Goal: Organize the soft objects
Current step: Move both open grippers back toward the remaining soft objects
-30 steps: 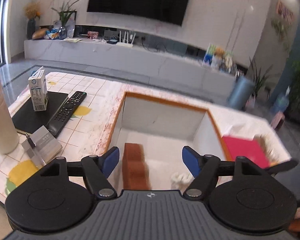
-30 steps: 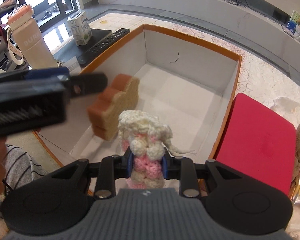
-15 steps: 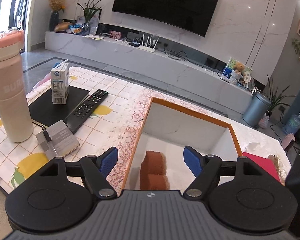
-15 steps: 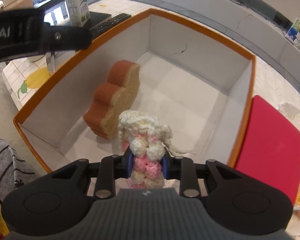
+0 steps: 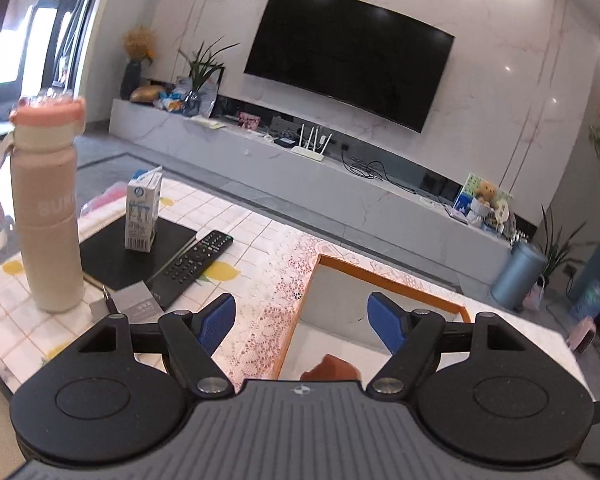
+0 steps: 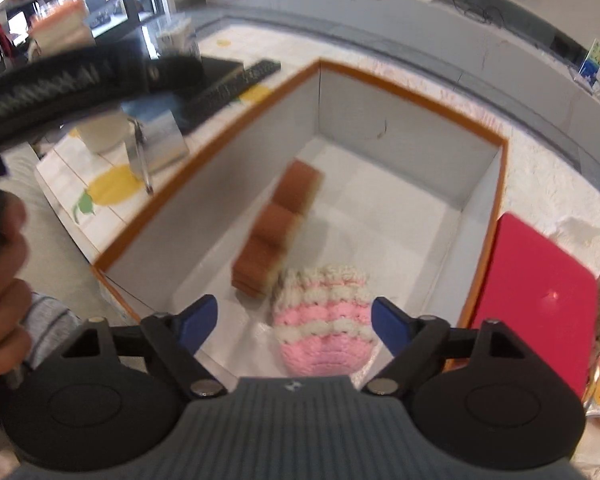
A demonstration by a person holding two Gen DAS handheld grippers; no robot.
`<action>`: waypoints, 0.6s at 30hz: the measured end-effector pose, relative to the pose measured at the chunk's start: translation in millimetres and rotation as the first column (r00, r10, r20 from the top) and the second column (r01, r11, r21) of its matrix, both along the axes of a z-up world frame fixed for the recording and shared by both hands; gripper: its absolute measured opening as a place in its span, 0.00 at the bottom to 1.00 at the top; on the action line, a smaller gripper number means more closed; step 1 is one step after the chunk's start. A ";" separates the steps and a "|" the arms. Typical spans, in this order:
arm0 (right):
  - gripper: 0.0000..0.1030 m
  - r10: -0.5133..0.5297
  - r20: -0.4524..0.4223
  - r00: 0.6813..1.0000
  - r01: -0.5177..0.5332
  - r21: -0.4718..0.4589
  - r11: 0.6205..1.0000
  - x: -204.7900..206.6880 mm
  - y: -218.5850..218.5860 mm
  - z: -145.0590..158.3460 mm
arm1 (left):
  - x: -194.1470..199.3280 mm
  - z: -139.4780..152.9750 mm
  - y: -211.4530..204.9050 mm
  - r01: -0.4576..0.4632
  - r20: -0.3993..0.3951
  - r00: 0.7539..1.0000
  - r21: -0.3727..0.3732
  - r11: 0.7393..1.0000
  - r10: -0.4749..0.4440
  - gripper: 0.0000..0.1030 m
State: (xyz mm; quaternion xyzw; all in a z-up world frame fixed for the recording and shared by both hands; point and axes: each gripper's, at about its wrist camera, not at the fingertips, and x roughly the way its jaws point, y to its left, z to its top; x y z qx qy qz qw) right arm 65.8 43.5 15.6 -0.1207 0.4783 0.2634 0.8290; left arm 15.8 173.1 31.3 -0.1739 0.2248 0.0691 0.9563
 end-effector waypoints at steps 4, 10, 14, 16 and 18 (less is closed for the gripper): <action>0.90 0.002 0.044 0.999 -0.005 0.057 0.998 -10.6 -6.5 20.3 | -3.3 3.3 2.9 -0.041 0.031 0.999 -0.019 0.999 0.042 0.86; 0.92 0.026 0.232 0.972 -0.040 0.056 0.998 -39.2 -23.7 49.9 | -12.2 14.5 -17.4 -0.069 0.129 0.990 0.124 0.990 0.053 0.86; 0.92 0.035 0.312 0.950 -0.051 0.042 0.998 -53.1 -41.9 70.5 | -15.5 24.3 -35.0 0.011 0.142 0.989 0.157 0.987 -0.033 0.86; 0.93 0.036 0.352 0.935 -0.052 0.034 0.998 -59.5 -54.5 80.1 | -19.5 31.7 -44.1 0.036 0.157 0.986 0.163 0.986 -0.062 0.88; 0.93 0.029 0.405 0.914 -0.034 0.005 0.999 -68.1 -71.6 88.4 | -24.8 38.5 -54.8 0.050 0.175 0.981 0.183 0.982 -0.083 0.89</action>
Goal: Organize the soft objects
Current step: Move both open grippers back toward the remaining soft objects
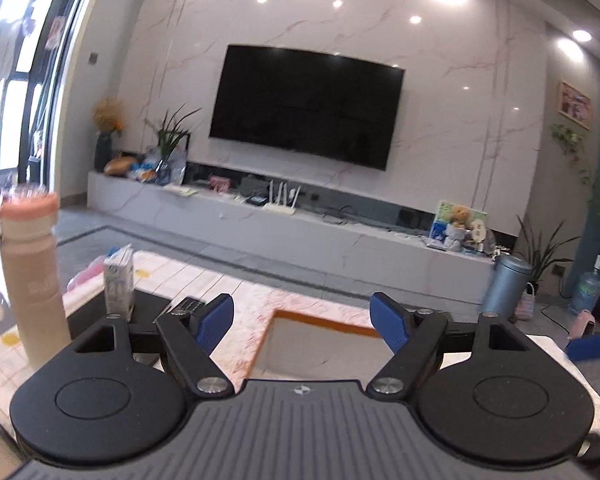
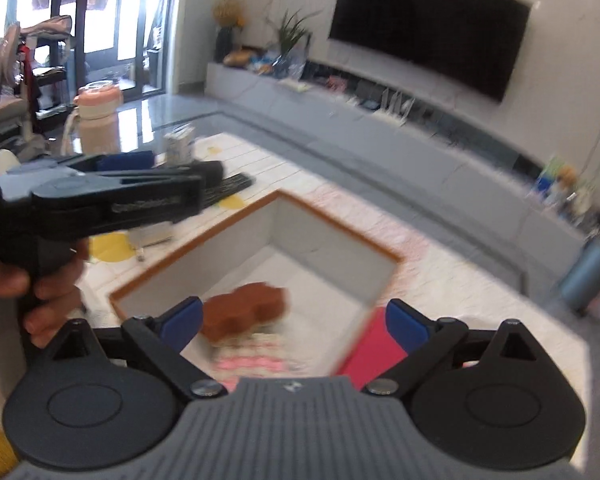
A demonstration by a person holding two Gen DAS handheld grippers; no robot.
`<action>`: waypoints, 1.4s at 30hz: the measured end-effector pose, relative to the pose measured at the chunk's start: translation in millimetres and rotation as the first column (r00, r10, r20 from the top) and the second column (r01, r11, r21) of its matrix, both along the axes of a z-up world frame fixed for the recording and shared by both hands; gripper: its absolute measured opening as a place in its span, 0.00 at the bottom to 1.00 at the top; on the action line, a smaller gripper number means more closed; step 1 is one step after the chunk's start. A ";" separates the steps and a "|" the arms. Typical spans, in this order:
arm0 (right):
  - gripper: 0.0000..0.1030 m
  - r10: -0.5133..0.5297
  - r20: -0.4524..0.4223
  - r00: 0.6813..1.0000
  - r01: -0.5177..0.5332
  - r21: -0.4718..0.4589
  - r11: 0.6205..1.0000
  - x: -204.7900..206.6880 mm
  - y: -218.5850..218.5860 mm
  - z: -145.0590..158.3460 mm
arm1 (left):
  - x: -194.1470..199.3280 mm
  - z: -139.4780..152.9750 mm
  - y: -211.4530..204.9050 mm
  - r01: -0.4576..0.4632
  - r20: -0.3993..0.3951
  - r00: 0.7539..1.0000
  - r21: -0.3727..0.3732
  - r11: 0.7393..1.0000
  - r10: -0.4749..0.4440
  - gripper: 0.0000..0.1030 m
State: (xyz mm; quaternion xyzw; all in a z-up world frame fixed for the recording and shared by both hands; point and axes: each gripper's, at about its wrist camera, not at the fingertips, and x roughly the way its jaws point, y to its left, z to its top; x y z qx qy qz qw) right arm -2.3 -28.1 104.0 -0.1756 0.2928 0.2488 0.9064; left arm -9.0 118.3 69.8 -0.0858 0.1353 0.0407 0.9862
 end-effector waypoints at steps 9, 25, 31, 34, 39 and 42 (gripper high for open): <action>0.96 -0.197 0.101 0.975 0.201 -0.032 0.979 -24.8 -99.9 17.3 | 2.7 12.7 -44.0 0.134 -0.035 0.990 0.011 0.991 -0.133 0.93; 0.97 -0.590 0.138 0.795 0.595 0.004 0.803 10.3 -225.4 -20.8 | 27.4 -27.4 -151.6 0.344 -0.229 0.923 0.134 0.929 -0.308 0.93; 0.97 -0.598 -0.039 0.800 0.598 0.113 0.793 34.6 -246.6 -76.5 | 29.7 -58.6 -185.5 0.414 -0.341 0.875 0.157 0.897 -0.344 0.91; 0.97 -0.581 -0.139 0.802 0.597 0.124 0.793 45.7 -256.1 -107.0 | 32.6 -69.2 -197.9 0.460 -0.374 0.842 0.125 0.879 -0.388 0.89; 0.97 -0.579 -0.275 0.767 0.631 0.162 0.759 57.8 -277.8 -139.9 | 38.8 -77.3 -213.1 0.491 -0.396 0.814 0.076 0.868 -0.426 0.89; 0.97 -0.605 -0.314 0.731 0.671 0.171 0.722 60.1 -293.3 -152.4 | 42.7 -85.4 -220.4 0.498 -0.427 0.794 0.050 0.866 -0.432 0.89</action>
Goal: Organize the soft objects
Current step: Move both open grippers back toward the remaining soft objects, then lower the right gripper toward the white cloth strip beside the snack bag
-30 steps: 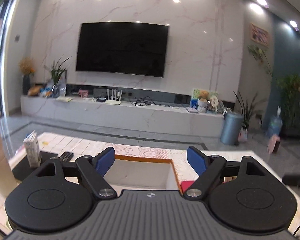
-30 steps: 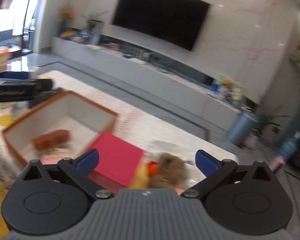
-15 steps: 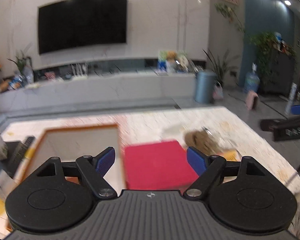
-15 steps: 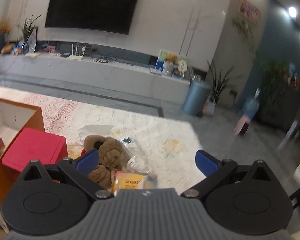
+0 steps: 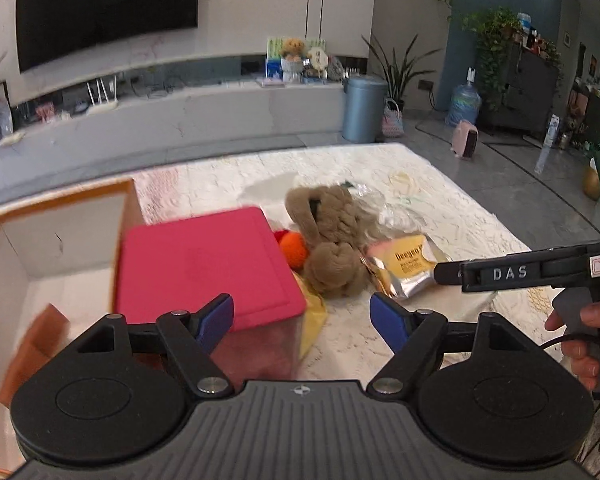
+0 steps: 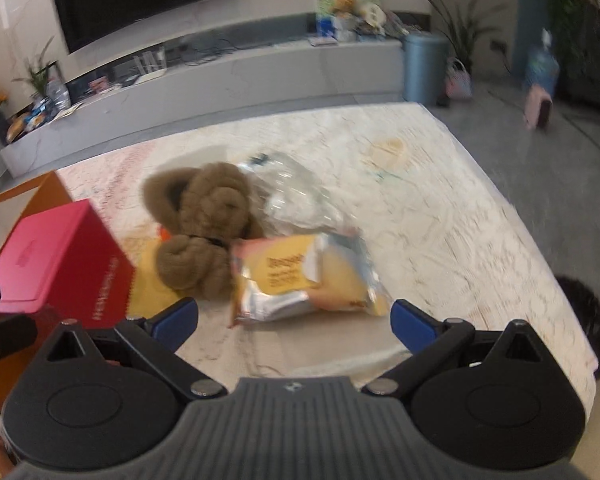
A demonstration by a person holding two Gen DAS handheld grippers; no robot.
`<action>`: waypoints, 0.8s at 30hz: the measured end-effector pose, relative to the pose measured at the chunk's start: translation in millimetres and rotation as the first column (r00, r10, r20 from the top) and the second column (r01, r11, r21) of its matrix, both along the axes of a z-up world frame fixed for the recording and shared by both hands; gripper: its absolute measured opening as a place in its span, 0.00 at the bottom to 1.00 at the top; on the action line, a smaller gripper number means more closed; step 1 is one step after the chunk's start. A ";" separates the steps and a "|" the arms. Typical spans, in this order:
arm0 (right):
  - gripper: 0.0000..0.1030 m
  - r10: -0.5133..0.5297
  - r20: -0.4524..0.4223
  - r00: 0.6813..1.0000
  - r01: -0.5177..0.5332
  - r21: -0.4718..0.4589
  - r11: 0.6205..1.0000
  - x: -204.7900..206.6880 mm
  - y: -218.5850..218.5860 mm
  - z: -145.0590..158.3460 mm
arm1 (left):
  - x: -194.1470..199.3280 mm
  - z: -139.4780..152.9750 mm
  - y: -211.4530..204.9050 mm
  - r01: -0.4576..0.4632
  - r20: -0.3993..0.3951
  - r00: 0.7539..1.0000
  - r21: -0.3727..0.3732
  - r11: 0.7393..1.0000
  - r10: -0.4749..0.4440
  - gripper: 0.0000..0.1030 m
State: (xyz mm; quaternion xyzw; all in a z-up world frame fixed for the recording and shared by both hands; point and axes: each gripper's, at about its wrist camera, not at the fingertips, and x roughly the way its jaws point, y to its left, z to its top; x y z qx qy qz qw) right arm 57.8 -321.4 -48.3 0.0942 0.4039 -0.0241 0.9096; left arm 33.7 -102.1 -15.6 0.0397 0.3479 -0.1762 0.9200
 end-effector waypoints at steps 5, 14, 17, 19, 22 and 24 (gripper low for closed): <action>0.96 -0.056 -0.047 0.997 0.058 0.049 0.997 -0.9 -19.9 -13.6 | -15.0 -4.6 -8.3 0.025 0.070 0.997 0.059 0.998 -0.029 0.89; 0.94 -0.004 -0.127 0.992 -0.004 -0.061 0.998 19.4 -1.6 -38.5 | -21.4 -4.1 -8.8 0.036 0.066 0.997 0.067 0.997 -0.041 0.89; 0.94 -0.030 -0.168 0.985 0.017 -0.083 0.996 30.9 -8.5 -48.5 | -19.1 -2.1 -1.6 0.022 0.040 0.999 0.029 0.999 -0.023 0.89; 0.93 -0.029 -0.174 0.984 0.016 -0.075 0.997 33.8 -12.0 -53.7 | -19.4 0.4 3.8 0.012 0.027 1.000 0.003 1.000 -0.013 0.89; 0.88 0.005 -0.202 0.979 -0.019 -0.063 0.998 33.3 -9.5 -60.4 | -21.4 3.9 10.3 -0.007 0.022 1.000 -0.011 1.000 0.007 0.89; 0.87 0.015 -0.211 0.977 -0.034 -0.087 0.996 33.1 -5.2 -62.1 | -24.0 7.1 14.1 -0.011 0.025 1.000 -0.018 1.000 0.011 0.89</action>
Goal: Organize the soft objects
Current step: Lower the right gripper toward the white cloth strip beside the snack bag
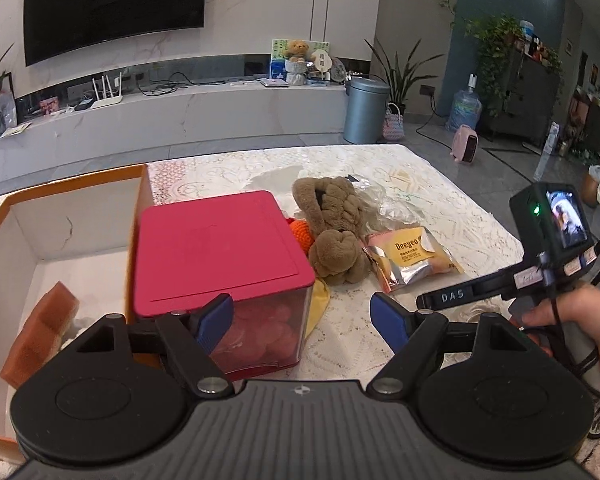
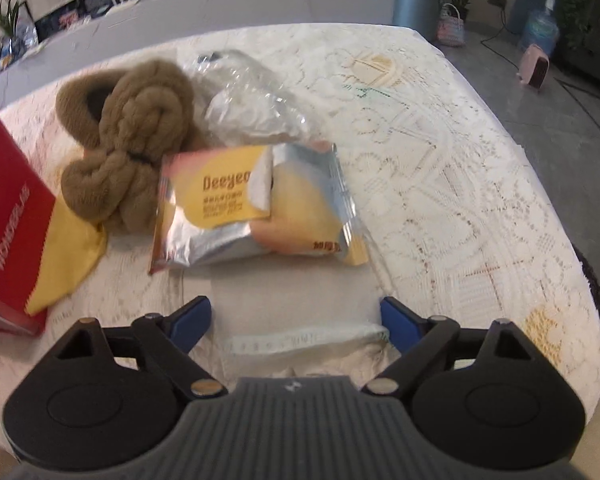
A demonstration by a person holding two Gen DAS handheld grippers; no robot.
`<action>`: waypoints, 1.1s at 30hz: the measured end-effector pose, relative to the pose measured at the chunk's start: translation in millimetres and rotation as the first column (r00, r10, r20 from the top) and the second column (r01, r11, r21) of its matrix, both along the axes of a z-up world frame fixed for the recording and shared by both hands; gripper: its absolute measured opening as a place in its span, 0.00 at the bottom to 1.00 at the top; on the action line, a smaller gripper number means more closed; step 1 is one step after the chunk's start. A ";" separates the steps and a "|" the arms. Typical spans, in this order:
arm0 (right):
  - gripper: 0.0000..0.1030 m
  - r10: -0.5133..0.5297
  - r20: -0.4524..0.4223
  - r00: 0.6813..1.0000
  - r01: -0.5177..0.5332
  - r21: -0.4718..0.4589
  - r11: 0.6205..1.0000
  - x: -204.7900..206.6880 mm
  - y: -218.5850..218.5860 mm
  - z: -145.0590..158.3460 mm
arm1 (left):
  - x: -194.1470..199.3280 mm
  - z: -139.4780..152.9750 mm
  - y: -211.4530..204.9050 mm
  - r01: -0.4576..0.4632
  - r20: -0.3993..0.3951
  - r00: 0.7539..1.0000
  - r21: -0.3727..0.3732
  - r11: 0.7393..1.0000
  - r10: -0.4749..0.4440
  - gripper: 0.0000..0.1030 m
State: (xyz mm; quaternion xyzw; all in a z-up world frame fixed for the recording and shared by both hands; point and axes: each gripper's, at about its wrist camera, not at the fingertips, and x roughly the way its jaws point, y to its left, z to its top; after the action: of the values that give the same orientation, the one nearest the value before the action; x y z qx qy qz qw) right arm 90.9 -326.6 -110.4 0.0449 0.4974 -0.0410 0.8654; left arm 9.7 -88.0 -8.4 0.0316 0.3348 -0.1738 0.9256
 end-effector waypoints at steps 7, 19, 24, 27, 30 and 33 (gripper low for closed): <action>0.54 -0.003 0.011 1.000 0.003 -0.086 0.996 -5.2 9.3 1.4 | -2.0 11.6 11.1 -0.006 -0.004 1.000 -0.063 0.998 0.005 0.89; 0.08 -0.011 0.213 0.977 -0.020 0.144 0.989 -47.6 -9.5 56.6 | -1.1 13.0 24.9 -0.045 -0.023 0.999 -0.112 0.993 0.042 0.89; 0.05 0.092 0.325 0.941 -0.180 0.254 0.950 -68.3 0.8 94.5 | 1.3 10.9 28.5 -0.062 -0.034 0.998 -0.114 0.992 0.058 0.89; 0.05 0.176 0.319 0.931 -0.268 0.272 0.924 -69.3 14.4 96.1 | 2.8 10.0 30.2 -0.068 -0.042 0.997 -0.114 0.991 0.064 0.89; 0.05 0.173 0.230 0.958 -0.227 0.233 0.946 -56.4 21.3 76.9 | 3.4 8.2 30.3 -0.076 -0.051 0.996 -0.105 0.992 0.071 0.89; 0.08 0.110 0.108 0.988 -0.128 0.177 0.976 -43.3 17.6 48.3 | 2.8 7.3 31.0 -0.075 -0.055 0.996 -0.102 0.992 0.069 0.89</action>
State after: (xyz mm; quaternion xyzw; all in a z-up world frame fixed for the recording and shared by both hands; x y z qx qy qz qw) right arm 47.7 -309.0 -62.1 0.0963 0.4580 0.0592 0.8817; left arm 12.5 -56.9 -1.2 -0.0332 0.3499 -0.1583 0.9227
